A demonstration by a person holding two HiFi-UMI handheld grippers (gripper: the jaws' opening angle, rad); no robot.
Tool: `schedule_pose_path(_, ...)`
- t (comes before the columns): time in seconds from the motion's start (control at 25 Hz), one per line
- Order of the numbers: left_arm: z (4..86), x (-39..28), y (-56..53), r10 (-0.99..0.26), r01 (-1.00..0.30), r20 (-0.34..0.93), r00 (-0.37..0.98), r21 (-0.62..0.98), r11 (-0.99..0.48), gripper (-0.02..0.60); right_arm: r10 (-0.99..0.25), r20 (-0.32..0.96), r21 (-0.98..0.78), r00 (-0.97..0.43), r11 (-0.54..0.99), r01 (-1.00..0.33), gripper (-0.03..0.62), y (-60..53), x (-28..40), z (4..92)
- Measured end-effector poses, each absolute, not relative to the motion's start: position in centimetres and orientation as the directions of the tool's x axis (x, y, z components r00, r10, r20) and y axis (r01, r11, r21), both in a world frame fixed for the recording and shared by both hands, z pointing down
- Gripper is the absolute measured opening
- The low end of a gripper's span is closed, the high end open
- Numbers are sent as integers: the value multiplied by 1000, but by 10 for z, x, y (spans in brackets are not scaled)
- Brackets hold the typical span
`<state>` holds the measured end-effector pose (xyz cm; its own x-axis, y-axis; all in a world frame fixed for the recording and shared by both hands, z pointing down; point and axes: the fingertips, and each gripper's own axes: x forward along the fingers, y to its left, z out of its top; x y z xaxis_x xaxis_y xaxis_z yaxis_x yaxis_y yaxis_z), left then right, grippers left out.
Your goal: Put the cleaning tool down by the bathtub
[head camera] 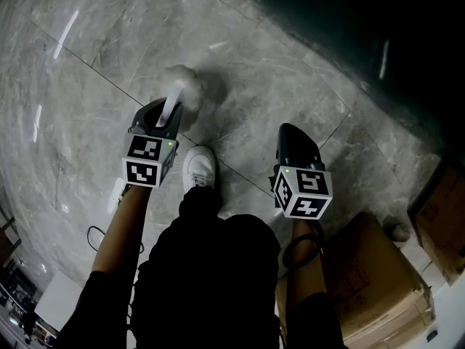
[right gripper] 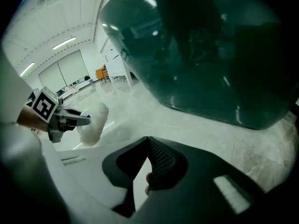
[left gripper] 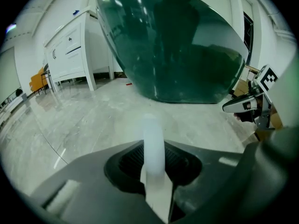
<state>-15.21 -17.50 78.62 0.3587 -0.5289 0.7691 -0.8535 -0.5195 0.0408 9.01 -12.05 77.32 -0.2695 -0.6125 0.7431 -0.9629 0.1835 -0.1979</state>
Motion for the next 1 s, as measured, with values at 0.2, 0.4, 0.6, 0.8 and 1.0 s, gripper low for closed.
schedule_pose_path(0.2,816,-151,-178,-517,-853,781,349,37,-520,89,-605,746,-209,-277,182,-961,14,-119,92,802)
schedule_pose_path(0.4,837,-144,-181,-501,-849,791,351,43,-527,90,-604,745,-225,-284,174,-959,14,-119,94,822)
schedule_pose_path(0.6,851,-139,-182,-503,-843,787,359,41,-537,90,-602,742,-237,-294,174,-956,14,-119,91,838)
schedule_pose_path(0.8,860,-132,-190,-510,-835,776,371,38,-550,90,-607,741,-236,-288,166,-958,14,-121,95,849)
schedule_pose_path(1.0,866,-129,-196,-507,-826,771,386,44,-561,90,-609,744,-234,-275,147,-961,14,-120,100,856)
